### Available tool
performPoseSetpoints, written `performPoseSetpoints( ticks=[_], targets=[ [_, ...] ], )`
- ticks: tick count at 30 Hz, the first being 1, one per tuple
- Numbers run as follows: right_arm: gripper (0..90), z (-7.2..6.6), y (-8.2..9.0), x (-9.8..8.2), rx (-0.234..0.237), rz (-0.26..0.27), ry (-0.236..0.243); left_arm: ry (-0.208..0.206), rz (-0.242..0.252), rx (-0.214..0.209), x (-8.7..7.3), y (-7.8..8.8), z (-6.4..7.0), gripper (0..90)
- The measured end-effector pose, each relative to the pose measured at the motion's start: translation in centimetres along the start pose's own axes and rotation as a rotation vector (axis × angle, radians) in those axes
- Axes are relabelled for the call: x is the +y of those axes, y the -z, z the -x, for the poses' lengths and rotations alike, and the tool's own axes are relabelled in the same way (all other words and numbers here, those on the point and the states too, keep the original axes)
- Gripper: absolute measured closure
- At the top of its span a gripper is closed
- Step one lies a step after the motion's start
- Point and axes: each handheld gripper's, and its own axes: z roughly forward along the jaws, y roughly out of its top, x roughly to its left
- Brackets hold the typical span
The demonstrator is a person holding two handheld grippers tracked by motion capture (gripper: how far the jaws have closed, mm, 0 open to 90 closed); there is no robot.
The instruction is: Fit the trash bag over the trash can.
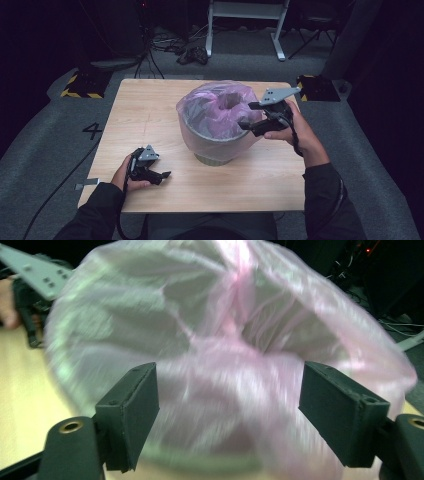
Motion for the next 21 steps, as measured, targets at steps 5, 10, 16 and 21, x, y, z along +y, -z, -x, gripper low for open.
performPoseSetpoints(
  ticks=[5,10,16,21],
  targets=[
    [23.3,-0.7,1.7,-1.8,-0.026,0.018,0.005,0.006,0.005,-0.005,-0.1,0.0,-0.1,14.8],
    [22.1,-1.7,2.9,-3.5,-0.04,0.001,0.022,0.007,0.003,-0.001,-0.1,0.0,-0.1,14.5],
    [21.9,-2.7,3.9,-6.3,-0.065,-0.021,0.014,0.007,0.004,0.0,-0.1,0.0,-0.1,14.4],
    [21.7,-2.7,2.9,-9.2,-0.06,-0.072,-0.015,0.007,0.004,0.002,-0.1,-0.1,-0.1,14.3]
  ],
)
